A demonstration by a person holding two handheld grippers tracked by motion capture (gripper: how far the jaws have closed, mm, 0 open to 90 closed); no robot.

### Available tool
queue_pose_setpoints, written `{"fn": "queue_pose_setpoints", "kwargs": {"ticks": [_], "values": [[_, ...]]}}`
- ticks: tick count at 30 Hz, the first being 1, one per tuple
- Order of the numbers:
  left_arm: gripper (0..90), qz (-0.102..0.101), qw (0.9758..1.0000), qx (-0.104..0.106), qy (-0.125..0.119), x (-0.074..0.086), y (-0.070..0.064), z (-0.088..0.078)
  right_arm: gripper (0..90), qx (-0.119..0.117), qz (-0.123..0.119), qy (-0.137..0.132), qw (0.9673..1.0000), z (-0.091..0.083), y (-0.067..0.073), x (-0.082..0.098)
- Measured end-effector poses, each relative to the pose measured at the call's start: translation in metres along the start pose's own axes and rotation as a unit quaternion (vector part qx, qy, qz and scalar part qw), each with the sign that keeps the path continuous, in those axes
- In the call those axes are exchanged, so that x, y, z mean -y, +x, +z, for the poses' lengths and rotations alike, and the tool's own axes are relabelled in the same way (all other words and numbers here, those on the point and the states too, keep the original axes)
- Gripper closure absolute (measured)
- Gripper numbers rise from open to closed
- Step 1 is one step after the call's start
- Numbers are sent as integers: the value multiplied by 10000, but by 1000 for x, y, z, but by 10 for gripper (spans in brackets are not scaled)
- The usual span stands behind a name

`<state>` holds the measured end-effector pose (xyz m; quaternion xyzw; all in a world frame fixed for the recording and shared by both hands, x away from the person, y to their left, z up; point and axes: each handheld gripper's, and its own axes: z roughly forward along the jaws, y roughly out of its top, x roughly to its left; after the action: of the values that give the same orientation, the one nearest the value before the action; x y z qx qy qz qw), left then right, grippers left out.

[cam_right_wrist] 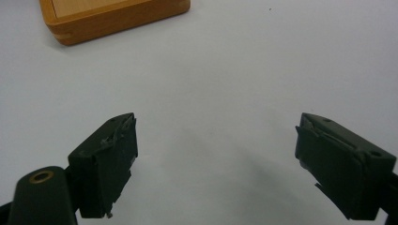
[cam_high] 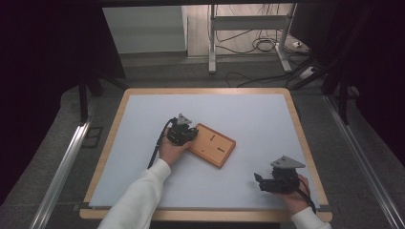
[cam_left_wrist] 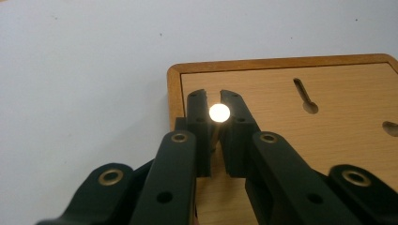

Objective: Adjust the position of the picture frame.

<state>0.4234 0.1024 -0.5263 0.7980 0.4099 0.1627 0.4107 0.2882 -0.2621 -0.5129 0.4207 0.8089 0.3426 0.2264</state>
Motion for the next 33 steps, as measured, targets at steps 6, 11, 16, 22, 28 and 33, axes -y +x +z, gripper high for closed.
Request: {"fn": "queue_pose_setpoints", "kwargs": {"ticks": [6,11,16,22,28,33], "values": [[836,-32,10000,69,-39,2,1,-1,137,3,5,9,10000,0,0,0],[835,-26,9999,153,-40,3,1,-4,137,-29,-22,-49,10000,-1,0,0],[830,17,9997,220,-95,5,0,-9,137,-24,-24,-47,10000,-1,0,0],[826,-19,9994,304,-183,9,-1,-15,137,-12,-7,-43,10000,-1,-1,0],[824,18,9988,405,-274,10,-4,-21,137,-14,-14,-40,10000,-1,0,0],[827,63,9979,547,-341,11,-10,-30,137,-15,-12,-41,10000,-1,0,0]]}}
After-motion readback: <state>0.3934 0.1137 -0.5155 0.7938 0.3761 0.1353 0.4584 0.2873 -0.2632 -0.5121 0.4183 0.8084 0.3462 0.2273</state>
